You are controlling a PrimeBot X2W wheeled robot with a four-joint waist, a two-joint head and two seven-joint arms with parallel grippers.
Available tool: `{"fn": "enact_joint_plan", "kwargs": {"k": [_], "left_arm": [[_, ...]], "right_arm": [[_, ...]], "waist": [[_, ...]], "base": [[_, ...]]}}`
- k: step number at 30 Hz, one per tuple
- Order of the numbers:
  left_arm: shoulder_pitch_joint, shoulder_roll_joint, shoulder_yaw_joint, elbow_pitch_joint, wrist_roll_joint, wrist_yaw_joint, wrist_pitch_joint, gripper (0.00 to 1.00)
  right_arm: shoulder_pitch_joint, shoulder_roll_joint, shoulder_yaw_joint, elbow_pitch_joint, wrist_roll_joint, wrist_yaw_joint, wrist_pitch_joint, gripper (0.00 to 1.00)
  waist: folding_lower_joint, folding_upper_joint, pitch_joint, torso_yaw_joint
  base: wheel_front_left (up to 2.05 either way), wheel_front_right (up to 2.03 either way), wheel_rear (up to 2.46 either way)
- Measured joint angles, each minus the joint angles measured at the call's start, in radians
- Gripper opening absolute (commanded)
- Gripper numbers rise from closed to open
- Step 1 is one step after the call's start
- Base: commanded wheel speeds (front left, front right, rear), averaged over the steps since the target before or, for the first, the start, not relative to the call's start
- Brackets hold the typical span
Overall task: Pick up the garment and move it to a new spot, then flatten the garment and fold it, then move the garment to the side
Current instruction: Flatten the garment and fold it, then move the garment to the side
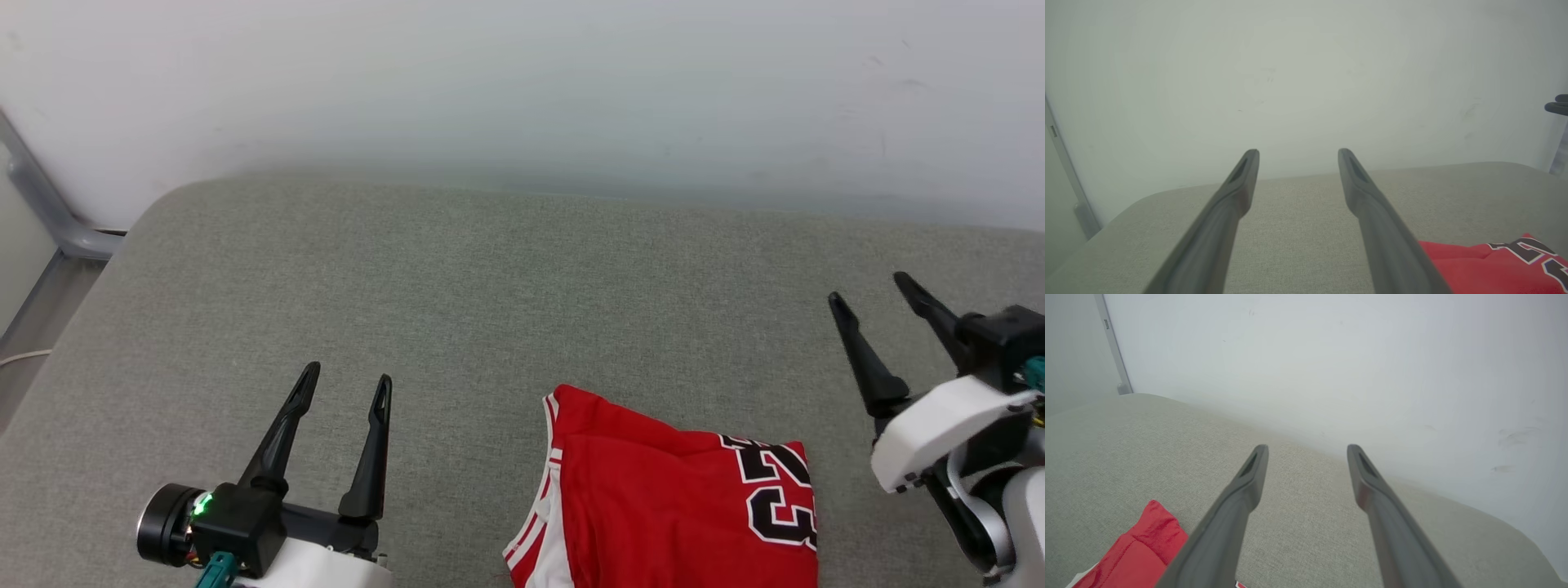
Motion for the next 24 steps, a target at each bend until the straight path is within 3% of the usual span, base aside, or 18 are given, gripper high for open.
{"fn": "enact_joint_plan", "kwargs": {"k": [4,12,19,24], "left_arm": [[-0.001,-0.004,-0.001,0.011,-0.017,0.0,0.0,1.0],[0.003,-0.004,-0.011,0.051,-0.034,0.0,0.0,1.0],[0.007,-0.005,-0.027,0.079,-0.048,0.0,0.0,1.0],[0.008,-0.001,-0.042,0.097,-0.052,0.0,0.0,1.0]], "right_arm": [[0.061,0.001,-0.069,-0.027,-0.042,0.0,-0.078,1.0],[0.185,0.104,-0.188,-0.068,-0.074,0.0,-0.21,1.0],[0.26,0.194,-0.222,-0.063,-0.11,0.0,-0.299,1.0],[0.274,0.213,-0.214,-0.036,-0.123,0.0,-0.317,1.0]], "waist": [[0.0,0.0,0.01,-0.01],[0.0,0.0,0.016,-0.023],[-0.0001,0.0,0.017,-0.027],[-0.0001,0.0,0.016,-0.031]], "base": [[0.0,0.0,0.0],[0.0,0.0,0.0],[0.0,0.0,0.0],[0.0,0.0,0.0]]}}
